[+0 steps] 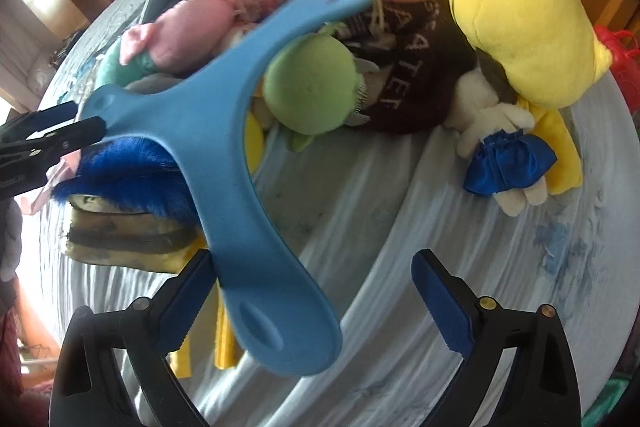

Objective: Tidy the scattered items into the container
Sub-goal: 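Move both tools down onto the blue boomerang and close around it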

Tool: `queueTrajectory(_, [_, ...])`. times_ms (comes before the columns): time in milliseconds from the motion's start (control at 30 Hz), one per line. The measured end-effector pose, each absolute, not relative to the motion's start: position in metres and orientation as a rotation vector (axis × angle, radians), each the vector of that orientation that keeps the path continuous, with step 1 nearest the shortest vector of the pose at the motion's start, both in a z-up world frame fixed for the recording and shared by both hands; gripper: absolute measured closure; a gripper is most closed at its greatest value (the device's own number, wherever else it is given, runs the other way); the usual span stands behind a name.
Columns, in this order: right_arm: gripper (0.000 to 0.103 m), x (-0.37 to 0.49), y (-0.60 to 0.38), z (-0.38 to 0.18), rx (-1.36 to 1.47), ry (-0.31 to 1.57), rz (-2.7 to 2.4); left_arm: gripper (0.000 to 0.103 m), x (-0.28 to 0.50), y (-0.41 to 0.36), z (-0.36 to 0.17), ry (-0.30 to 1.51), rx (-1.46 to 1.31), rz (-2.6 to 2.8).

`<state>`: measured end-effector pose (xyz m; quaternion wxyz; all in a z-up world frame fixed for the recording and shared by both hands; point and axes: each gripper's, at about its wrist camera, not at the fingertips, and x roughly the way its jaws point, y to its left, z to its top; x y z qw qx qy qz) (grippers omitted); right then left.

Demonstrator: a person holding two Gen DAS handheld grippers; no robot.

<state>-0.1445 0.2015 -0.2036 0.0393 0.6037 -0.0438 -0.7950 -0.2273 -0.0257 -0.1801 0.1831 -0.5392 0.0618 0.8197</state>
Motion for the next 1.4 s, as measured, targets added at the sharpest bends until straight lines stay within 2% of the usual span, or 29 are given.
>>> queueTrajectory(33, [0.017, -0.145, 0.203, -0.205, 1.855, -0.138, -2.433, 0.016, -0.229, -0.026, -0.182, 0.164, -1.528, 2.304])
queueTrajectory(100, [0.021, -0.148, 0.206, -0.209, 1.862, -0.151, -2.426, 0.016, -0.232, -0.025, -0.186, 0.145, -1.542, 2.287])
queueTrajectory(200, [0.026, -0.153, 0.207, -0.213, 1.875, -0.137, -2.432, 0.016, -0.234, -0.021, -0.194, 0.123, -1.572, 2.25])
queueTrajectory(333, [0.026, -0.156, 0.211, -0.217, 1.875, -0.162, -2.429, 0.016, -0.23, -0.014, -0.199, 0.138, -1.563, 2.24])
queueTrajectory(367, [0.026, -0.156, 0.212, -0.216, 1.865, -0.176, -2.433, 0.016, -0.229, -0.014, -0.199, 0.139, -1.557, 2.241])
queueTrajectory(400, [0.021, -0.155, 0.215, -0.215, 1.852, -0.21, -2.429, 0.016, -0.229, -0.014, -0.199, 0.138, -1.554, 2.242])
queueTrajectory(433, [0.012, -0.154, 0.218, -0.212, 1.834, -0.255, -2.425, 0.016, -0.229, -0.015, -0.198, 0.137, -1.553, 2.243])
queueTrajectory(500, [0.005, -0.151, 0.226, -0.206, 1.795, -0.345, -2.414, 0.016, -0.228, -0.017, -0.196, 0.134, -1.55, 2.252])
queueTrajectory(700, [0.005, -0.138, 0.253, -0.178, 1.687, -0.552, -2.4, 0.016, -0.227, -0.026, -0.192, 0.123, -1.552, 2.254])
queueTrajectory(767, [0.014, -0.137, 0.255, -0.177, 1.692, -0.564, -2.382, 0.016, -0.226, -0.029, -0.192, 0.12, -1.554, 2.251])
queueTrajectory(833, [0.043, -0.135, 0.254, -0.181, 1.72, -0.57, -2.365, 0.016, -0.227, -0.028, -0.196, 0.094, -1.564, 2.235])
queueTrajectory(900, [0.051, -0.133, 0.252, -0.186, 1.76, -0.579, -2.338, 0.016, -0.226, -0.024, -0.203, 0.1, -1.581, 2.23])
queueTrajectory(933, [0.051, -0.133, 0.252, -0.189, 1.785, -0.57, -2.329, 0.016, -0.225, -0.022, -0.203, 0.092, -1.573, 2.225])
queueTrajectory(967, [0.051, -0.131, 0.255, -0.192, 1.792, -0.589, -2.313, 0.018, -0.224, -0.02, -0.203, 0.082, -1.564, 2.22])
queueTrajectory(1000, [0.053, -0.13, 0.258, -0.196, 1.8, -0.607, -2.296, 0.038, -0.223, -0.017, -0.203, 0.072, -1.555, 2.214])
queueTrajectory(1067, [0.053, -0.127, 0.263, -0.201, 1.816, -0.627, -2.296, 0.052, -0.22, -0.015, -0.198, 0.046, -1.536, 2.205])
queueTrajectory(1200, [0.05, -0.126, 0.272, -0.193, 1.775, -0.654, -2.352, 0.062, -0.216, -0.014, -0.189, 0.08, -1.487, 2.216])
queueTrajectory(1267, [0.04, -0.131, 0.275, -0.183, 1.713, -0.675, -2.387, 0.066, -0.218, -0.017, -0.187, 0.071, -1.484, 2.22])
queueTrajectory(1400, [0.031, -0.149, 0.273, -0.169, 1.637, -0.67, -2.438, 0.067, -0.221, -0.02, -0.187, 0.067, -1.497, 2.215])
